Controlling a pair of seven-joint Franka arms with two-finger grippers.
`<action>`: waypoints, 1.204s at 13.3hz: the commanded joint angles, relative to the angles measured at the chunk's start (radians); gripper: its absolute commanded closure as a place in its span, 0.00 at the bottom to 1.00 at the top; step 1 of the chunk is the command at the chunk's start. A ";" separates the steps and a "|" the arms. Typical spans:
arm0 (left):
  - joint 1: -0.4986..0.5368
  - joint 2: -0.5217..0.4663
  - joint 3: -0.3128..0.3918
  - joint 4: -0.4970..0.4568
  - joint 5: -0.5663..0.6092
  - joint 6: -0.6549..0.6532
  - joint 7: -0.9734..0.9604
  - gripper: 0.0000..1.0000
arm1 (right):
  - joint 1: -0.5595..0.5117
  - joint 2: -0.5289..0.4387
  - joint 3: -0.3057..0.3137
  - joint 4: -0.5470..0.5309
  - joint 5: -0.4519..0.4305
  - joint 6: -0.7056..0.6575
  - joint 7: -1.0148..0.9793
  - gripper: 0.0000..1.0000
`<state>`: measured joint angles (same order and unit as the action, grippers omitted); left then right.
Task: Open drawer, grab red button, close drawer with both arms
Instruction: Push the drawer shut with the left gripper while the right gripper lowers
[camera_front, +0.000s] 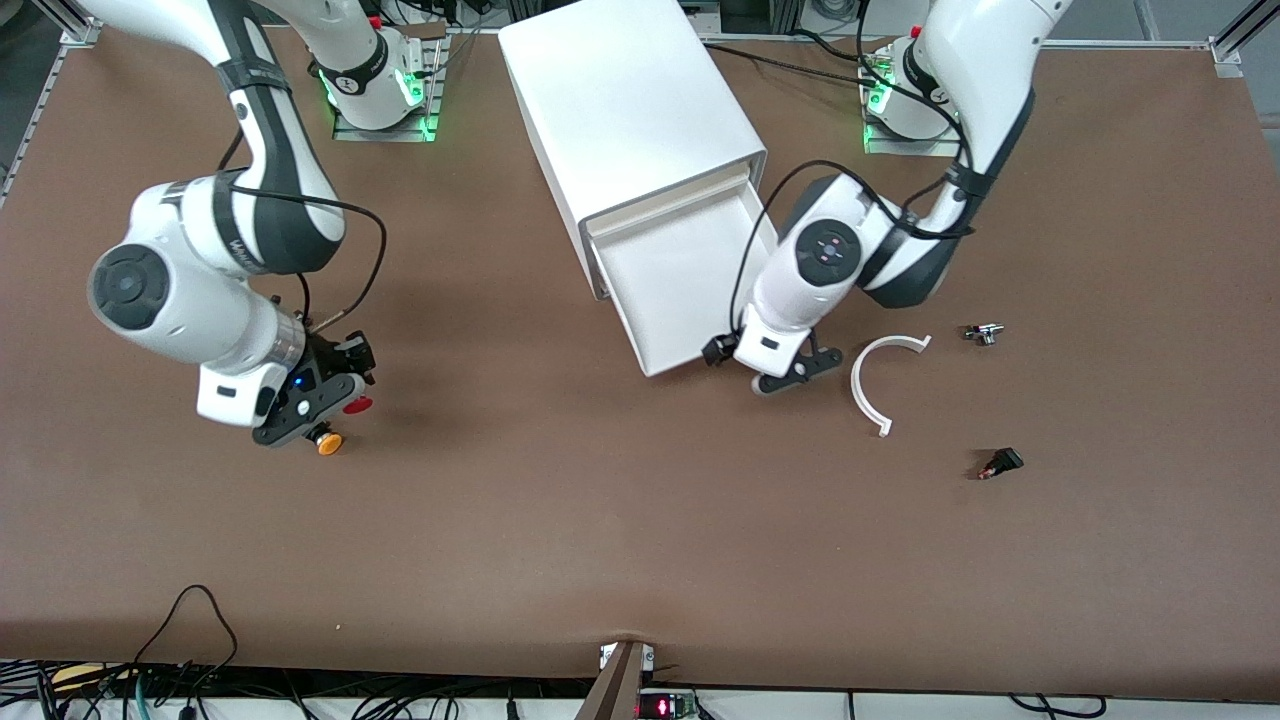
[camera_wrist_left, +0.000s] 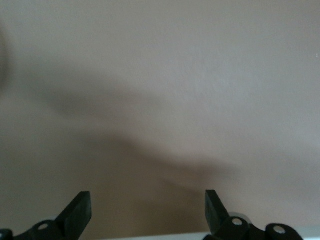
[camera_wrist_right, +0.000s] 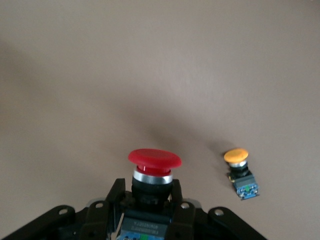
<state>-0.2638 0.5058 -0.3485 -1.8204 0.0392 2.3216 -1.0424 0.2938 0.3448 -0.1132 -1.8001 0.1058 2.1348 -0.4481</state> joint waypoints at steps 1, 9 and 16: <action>-0.077 -0.029 0.002 -0.027 0.030 -0.042 -0.134 0.00 | -0.016 -0.150 0.012 -0.354 -0.020 0.211 -0.012 1.00; -0.117 -0.050 -0.154 -0.028 0.027 -0.191 -0.300 0.00 | -0.080 -0.084 0.012 -0.574 -0.020 0.465 -0.017 0.73; -0.031 -0.050 -0.182 -0.001 0.028 -0.238 -0.199 0.00 | -0.143 -0.125 0.012 -0.582 -0.018 0.375 -0.066 0.00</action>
<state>-0.3696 0.4833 -0.5112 -1.8250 0.0520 2.1199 -1.3103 0.1842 0.2633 -0.1147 -2.3735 0.0961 2.5542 -0.4954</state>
